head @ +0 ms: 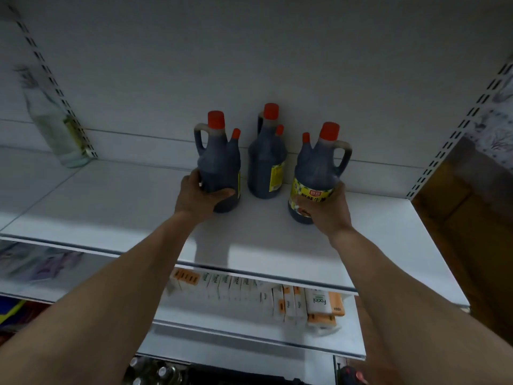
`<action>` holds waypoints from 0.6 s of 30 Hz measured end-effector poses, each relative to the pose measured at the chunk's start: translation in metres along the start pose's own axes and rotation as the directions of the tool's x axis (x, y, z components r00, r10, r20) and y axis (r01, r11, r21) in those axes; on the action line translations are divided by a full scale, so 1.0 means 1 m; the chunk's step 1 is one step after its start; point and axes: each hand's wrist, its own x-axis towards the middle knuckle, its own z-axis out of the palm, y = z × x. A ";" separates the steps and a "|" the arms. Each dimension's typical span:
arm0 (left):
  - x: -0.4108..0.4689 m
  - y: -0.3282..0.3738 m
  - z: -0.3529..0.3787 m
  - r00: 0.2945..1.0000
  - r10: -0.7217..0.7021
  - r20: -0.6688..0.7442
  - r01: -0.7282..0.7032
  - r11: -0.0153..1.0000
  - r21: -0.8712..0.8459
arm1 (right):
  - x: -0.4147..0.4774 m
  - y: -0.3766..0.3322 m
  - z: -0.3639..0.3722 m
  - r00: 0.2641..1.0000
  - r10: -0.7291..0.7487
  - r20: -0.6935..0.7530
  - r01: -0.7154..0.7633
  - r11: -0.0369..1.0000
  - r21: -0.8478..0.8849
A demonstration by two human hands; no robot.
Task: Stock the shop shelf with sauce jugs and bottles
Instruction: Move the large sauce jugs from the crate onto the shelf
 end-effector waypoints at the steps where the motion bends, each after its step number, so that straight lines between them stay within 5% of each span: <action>1: 0.002 0.001 0.001 1.000 0.007 0.002 -0.007 1.000 0.000 | 0.003 0.001 0.001 1.000 0.002 0.004 -0.002 1.000 0.000; 18: 0.051 -0.002 0.026 0.997 0.052 0.055 -0.049 0.997 -0.052 | 0.045 0.007 0.020 0.987 0.157 -0.044 -0.159 0.986 -0.042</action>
